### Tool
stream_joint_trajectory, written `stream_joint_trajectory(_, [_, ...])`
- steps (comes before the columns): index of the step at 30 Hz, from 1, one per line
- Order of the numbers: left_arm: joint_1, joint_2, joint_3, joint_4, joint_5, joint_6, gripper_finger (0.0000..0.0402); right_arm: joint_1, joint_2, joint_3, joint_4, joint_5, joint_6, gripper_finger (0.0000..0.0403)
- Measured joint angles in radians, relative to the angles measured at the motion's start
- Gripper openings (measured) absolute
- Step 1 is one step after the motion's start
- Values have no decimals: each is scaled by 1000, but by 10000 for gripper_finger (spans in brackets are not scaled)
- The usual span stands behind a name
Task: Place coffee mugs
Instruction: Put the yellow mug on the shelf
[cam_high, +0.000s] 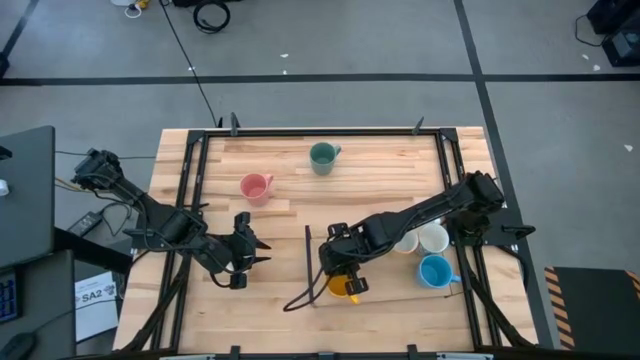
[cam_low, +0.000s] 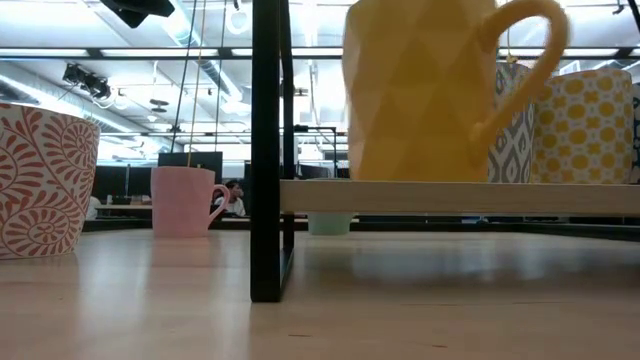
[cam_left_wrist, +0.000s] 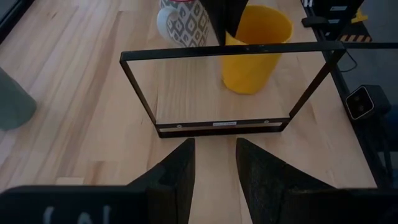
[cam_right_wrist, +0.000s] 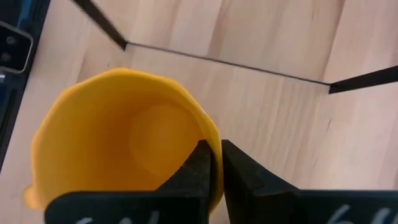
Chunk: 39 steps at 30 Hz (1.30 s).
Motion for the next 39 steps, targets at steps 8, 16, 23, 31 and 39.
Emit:
stream_joint_trajectory(8, [0,0,0,2,0,-2,123,66,-66,-1,-115,-5,20,30])
stream_joint_trajectory(16, [0,0,0,8,0,-3,123,158,-96,-1,-279,-54,23,28])
stream_joint_trajectory(23, [0,0,0,15,0,-3,123,196,-96,-1,-380,-35,-30,31])
stream_joint_trajectory(31, [0,0,0,33,0,-3,123,195,-114,-6,-437,-32,-62,32])
stream_joint_trajectory(39, [0,0,0,35,0,-3,123,195,-190,-158,-351,-32,-52,33])
